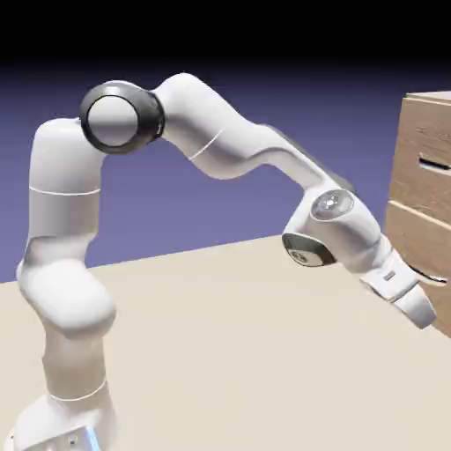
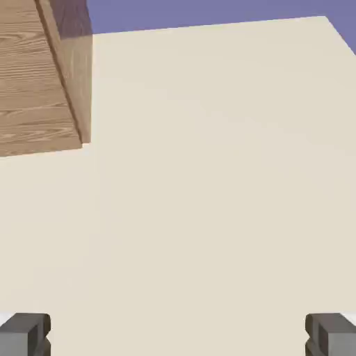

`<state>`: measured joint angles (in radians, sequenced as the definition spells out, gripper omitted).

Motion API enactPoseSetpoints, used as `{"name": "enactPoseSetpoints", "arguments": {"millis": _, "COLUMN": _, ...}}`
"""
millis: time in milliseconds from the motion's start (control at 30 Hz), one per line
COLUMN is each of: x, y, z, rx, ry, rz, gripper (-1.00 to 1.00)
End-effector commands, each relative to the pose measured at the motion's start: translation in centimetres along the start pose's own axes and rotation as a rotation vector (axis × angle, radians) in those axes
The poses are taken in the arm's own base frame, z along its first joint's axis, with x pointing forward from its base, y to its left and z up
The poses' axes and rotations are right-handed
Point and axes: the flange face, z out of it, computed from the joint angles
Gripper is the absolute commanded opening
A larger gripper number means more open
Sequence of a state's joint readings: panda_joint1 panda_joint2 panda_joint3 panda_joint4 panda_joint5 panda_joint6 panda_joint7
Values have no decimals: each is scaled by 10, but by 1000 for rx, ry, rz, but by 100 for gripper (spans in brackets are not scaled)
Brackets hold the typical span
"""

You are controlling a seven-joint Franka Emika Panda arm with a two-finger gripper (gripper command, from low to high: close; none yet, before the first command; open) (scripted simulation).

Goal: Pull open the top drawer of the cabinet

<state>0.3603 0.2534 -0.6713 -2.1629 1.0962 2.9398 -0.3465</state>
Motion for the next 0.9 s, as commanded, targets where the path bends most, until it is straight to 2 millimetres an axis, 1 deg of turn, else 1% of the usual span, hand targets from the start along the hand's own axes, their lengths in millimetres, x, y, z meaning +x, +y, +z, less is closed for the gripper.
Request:
{"name": "enactPoseSetpoints", "arguments": {"millis": 0, "x": 6, "y": 3, "z": 4, "rx": -8, "ry": 17, "rz": -11, "gripper": 0}}
{"name": "enactPoseSetpoints", "arguments": {"millis": 133, "x": 29, "y": 10, "z": 17, "rx": -38, "ry": 96, "rz": -72, "gripper": 0}}
{"name": "enactPoseSetpoints", "arguments": {"millis": 233, "x": 46, "y": 8, "z": 23, "rx": -56, "ry": 165, "rz": -136, "gripper": 0}}
{"name": "enactPoseSetpoints", "arguments": {"millis": 333, "x": 61, "y": 0, "z": 25, "rx": -69, "ry": 240, "rz": -216, "gripper": 0}}
{"name": "enactPoseSetpoints", "arguments": {"millis": 433, "x": 74, "y": -17, "z": 25, "rx": -76, "ry": 320, "rz": -312, "gripper": 0}}
{"name": "enactPoseSetpoints", "arguments": {"millis": 533, "x": 84, "y": -41, "z": 23, "rx": -76, "ry": 405, "rz": -422, "gripper": 0}}
{"name": "enactPoseSetpoints", "arguments": {"millis": 633, "x": 88, "y": -74, "z": 20, "rx": -69, "ry": 492, "rz": -547, "gripper": 0}}
{"name": "enactPoseSetpoints", "arguments": {"millis": 767, "x": 83, "y": -129, "z": 16, "rx": -46, "ry": 609, "rz": -732, "gripper": 0}}
{"name": "enactPoseSetpoints", "arguments": {"millis": 867, "x": 70, "y": -177, "z": 13, "rx": -17, "ry": 697, "rz": -883, "gripper": 0}}
